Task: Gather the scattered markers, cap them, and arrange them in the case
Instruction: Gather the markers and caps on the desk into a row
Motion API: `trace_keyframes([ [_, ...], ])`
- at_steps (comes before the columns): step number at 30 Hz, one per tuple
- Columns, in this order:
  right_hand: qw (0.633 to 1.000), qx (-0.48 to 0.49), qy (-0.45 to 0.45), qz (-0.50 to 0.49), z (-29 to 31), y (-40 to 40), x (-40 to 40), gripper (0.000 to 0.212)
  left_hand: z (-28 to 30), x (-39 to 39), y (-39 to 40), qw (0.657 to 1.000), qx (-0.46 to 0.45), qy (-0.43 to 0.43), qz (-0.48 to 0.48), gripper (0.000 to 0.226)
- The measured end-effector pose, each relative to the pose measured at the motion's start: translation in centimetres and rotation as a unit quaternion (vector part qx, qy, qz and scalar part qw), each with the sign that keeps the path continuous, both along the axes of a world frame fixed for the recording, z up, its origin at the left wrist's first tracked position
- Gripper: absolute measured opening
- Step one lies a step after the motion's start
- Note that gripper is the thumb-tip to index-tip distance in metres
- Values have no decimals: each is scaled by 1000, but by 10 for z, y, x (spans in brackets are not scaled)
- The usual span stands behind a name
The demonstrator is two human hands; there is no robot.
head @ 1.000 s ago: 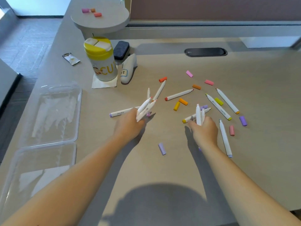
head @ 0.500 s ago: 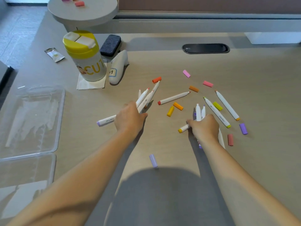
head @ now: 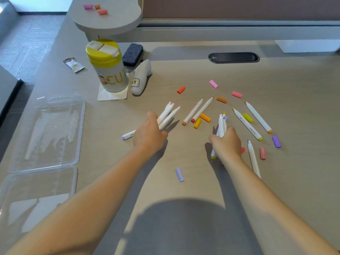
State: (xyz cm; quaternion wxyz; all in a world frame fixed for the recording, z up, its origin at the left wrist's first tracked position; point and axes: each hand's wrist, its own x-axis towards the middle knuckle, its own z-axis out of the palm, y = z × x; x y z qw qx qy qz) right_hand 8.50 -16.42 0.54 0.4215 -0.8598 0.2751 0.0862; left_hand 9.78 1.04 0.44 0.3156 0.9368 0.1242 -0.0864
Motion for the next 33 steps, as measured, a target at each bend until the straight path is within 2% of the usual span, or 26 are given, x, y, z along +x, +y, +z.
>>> trace_keyframes([
  [3,999,11,-13,27,-1,12,-4,26,2,-3,22,999,40,4,-5,12],
  [5,999,9,-16,31,-2,19,-7,16,1,-2,38,997,74,4,-4,22],
  [9,999,10,-10,34,-5,28,-9,16,-7,4,58,992,121,-13,-41,35],
  [13,999,14,-16,32,-5,29,-13,17,-14,9,57,991,121,9,-62,39],
  [18,999,18,-29,24,0,20,-21,18,-13,9,47,989,112,43,-81,30],
  [21,999,8,-52,12,3,8,-31,12,-9,5,35,992,81,45,-90,20],
  [26,992,-61,-97,-43,8,-35,-46,15,-2,0,-10,992,-71,22,-104,22],
  [30,990,-123,-28,-65,3,-72,-53,28,-3,-2,-51,987,-107,19,-115,17],
  [33,989,-141,25,-44,-5,-84,-58,28,-6,-3,-71,985,-127,10,-119,14],
])
